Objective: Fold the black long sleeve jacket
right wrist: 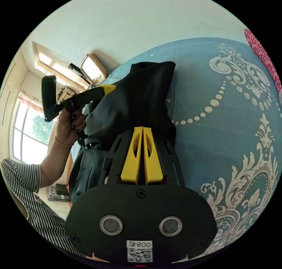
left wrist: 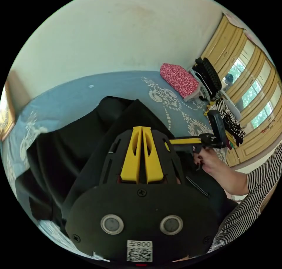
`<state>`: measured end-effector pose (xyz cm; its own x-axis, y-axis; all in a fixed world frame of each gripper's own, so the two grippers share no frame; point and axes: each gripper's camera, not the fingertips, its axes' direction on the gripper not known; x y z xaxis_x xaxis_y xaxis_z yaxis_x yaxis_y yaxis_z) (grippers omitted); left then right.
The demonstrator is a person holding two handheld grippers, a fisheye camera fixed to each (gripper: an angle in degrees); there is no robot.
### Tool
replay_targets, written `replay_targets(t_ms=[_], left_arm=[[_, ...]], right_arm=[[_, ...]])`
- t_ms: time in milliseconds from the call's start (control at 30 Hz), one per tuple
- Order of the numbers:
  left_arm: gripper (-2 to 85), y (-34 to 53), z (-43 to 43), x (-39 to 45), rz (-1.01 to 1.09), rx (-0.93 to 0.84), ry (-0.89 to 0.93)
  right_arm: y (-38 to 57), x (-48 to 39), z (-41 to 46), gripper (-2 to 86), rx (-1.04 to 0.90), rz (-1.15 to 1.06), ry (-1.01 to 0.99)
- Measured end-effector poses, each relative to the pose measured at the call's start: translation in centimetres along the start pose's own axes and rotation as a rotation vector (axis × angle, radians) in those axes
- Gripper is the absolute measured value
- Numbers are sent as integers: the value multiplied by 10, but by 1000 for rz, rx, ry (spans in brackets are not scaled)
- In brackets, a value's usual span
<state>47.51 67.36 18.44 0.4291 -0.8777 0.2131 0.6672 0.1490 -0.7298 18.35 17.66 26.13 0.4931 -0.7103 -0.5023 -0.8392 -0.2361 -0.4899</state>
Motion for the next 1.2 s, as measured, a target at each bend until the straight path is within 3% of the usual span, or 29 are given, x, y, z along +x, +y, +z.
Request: replay_targets(t_ms=[167,267,400,500,600,700,833,967,1200], left_arm=[[2,127,-77,-59,-292,-8,-269],[2,184,-88,-94,-437,-121,-319],[2,222,-100,-119,-506,-98,-248],[2,242,-126,-125,-505,14,-250],[4,266,-126,-149,-549,-80,-177],[8,299,-172,-164,-587,177,-70],[29,367,-242,-208,-781,369,-184],[77,445,-293,-281,-1077,508,-193],[110,518,-348,-371,-1363,663,-213]], right_arm=[[8,-29,-17,1,142,-26,29],[2,-45,7,1,44,-63,74],[-3,-63,26,1,-13,-56,98],[3,-104,6,1,136,-149,124],[3,-143,24,1,102,-257,72],[-1,-161,87,1,-163,-291,149],[5,-183,80,1,-54,-284,169],[9,-227,74,1,85,-382,51],[8,-290,180,1,-188,-575,-64]])
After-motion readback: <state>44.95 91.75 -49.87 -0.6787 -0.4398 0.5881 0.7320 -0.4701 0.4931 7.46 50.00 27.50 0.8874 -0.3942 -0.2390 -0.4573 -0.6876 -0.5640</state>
